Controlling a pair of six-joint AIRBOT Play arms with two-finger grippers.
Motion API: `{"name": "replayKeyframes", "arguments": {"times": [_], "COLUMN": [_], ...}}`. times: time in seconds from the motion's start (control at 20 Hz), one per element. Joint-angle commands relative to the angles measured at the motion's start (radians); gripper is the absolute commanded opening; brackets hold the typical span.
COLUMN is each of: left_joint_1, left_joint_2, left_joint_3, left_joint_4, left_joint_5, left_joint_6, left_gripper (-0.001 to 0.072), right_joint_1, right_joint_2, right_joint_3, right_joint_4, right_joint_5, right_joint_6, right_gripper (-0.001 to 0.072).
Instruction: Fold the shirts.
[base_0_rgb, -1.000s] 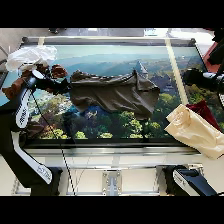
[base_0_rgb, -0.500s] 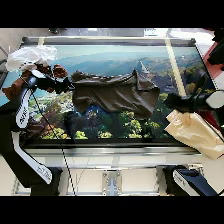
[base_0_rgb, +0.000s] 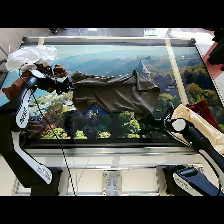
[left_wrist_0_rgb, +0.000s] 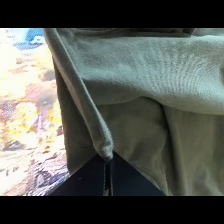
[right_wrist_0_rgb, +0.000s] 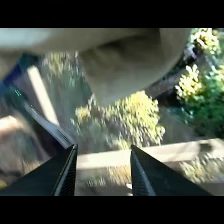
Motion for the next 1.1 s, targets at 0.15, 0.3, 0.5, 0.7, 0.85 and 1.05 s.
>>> {"name": "replayKeyframes", "arguments": {"times": [0.15, 0.3, 0.5, 0.7, 0.85, 1.05], "left_joint_1": [-0.001, -0.001, -0.001, -0.001, -0.001, 0.008], "left_joint_2": [0.001, 0.000, 0.000, 0.000, 0.001, 0.014], "left_joint_3": [0.001, 0.001, 0.001, 0.001, 0.001, 0.058], "left_joint_4": [-0.007, -0.007, -0.007, -0.007, -0.008, -0.033], "left_joint_5": [-0.003, -0.002, -0.001, 0.000, -0.002, -0.070], "left_joint_6": [0.012, 0.026, 0.027, 0.027, 0.027, 0.042], "left_gripper": [0.0014, 0.0015, 0.0015, 0.0014, 0.0015, 0.0014], "right_joint_1": [0.096, 0.114, 0.114, 0.114, 0.114, 0.109], "right_joint_2": [-0.153, -0.157, -0.157, -0.175, -0.211, -0.135], "right_joint_3": [-0.044, -0.044, -0.044, -0.044, -0.044, 0.011], "right_joint_4": [0.192, 0.229, 0.233, 0.234, 0.248, 0.150], "right_joint_5": [-0.264, -0.361, -0.399, -0.423, -0.447, -0.484], "right_joint_6": [0.006, 0.006, 0.006, 0.006, 0.006, -0.030], "right_gripper": [0.0384, 0.0383, 0.0382, 0.0218, 0.0028, 0.0026]}}
